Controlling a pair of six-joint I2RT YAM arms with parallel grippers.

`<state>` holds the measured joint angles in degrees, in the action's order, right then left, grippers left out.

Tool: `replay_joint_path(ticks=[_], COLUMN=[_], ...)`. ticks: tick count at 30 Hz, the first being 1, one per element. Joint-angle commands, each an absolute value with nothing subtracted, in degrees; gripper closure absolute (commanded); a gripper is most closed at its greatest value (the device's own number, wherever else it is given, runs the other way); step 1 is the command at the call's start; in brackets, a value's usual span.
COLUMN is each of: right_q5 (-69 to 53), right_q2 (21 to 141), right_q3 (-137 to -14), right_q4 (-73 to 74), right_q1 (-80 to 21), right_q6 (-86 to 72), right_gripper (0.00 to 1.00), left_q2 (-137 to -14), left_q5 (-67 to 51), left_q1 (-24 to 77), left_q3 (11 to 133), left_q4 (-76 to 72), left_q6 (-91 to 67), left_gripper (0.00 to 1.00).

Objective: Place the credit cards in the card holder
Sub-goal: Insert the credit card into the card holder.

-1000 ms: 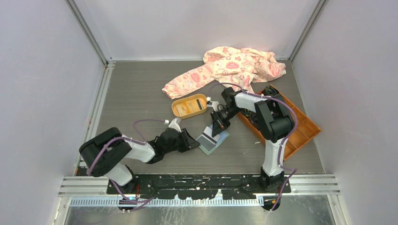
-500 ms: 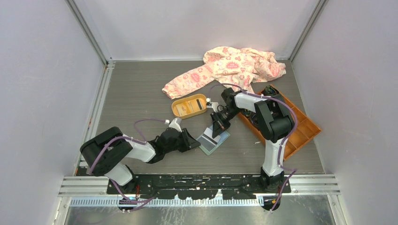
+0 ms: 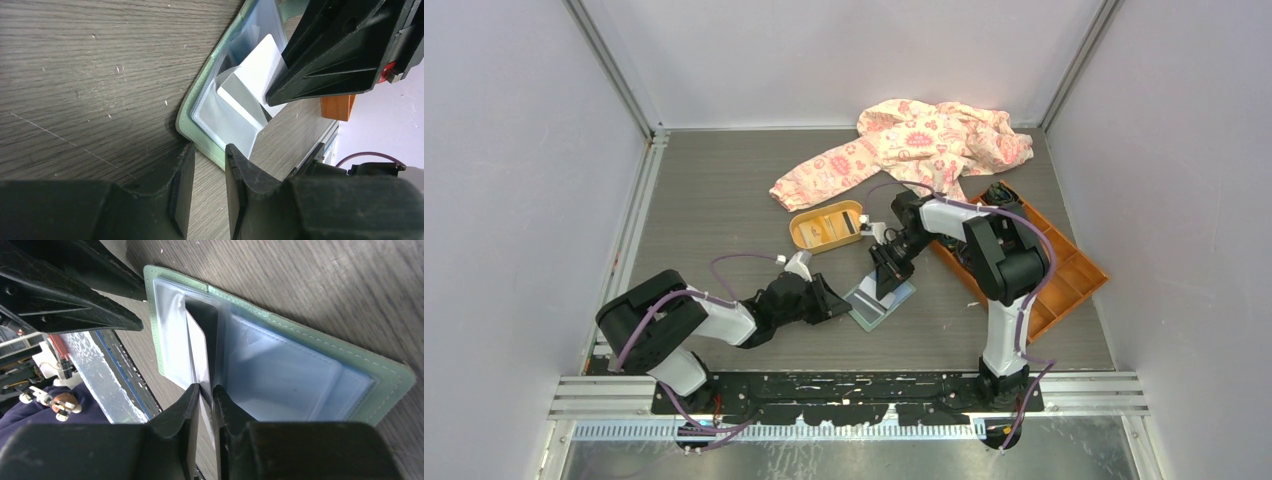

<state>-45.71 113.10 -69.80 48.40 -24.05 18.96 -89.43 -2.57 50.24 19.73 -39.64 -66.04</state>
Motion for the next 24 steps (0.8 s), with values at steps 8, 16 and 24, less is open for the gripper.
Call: replay_joint_path(ticks=[8, 16, 24], right_q5=[-37.4, -33.7, -31.6], right_q2=[106.4, 105.0, 105.4], right_q3=[-70.3, -70.2, -70.5], right_q4=[47.3, 47.1, 47.3], right_q1=[-24.7, -25.6, -27.1], right_q6=[16.9, 16.9, 17.0], right_gripper=[0.59, 0.58, 0.64], left_q2=[-91.0, -91.3, -91.2], left_q5=[-2.4, -2.8, -2.9], left_q1=[50.5, 50.5, 50.5], left_q3=[20.8, 21.4, 21.2], left_q4=[-37.5, -37.2, -37.1], left_q6=[-65.4, -65.4, -65.4], left_gripper=[0.70, 0.70, 0.70])
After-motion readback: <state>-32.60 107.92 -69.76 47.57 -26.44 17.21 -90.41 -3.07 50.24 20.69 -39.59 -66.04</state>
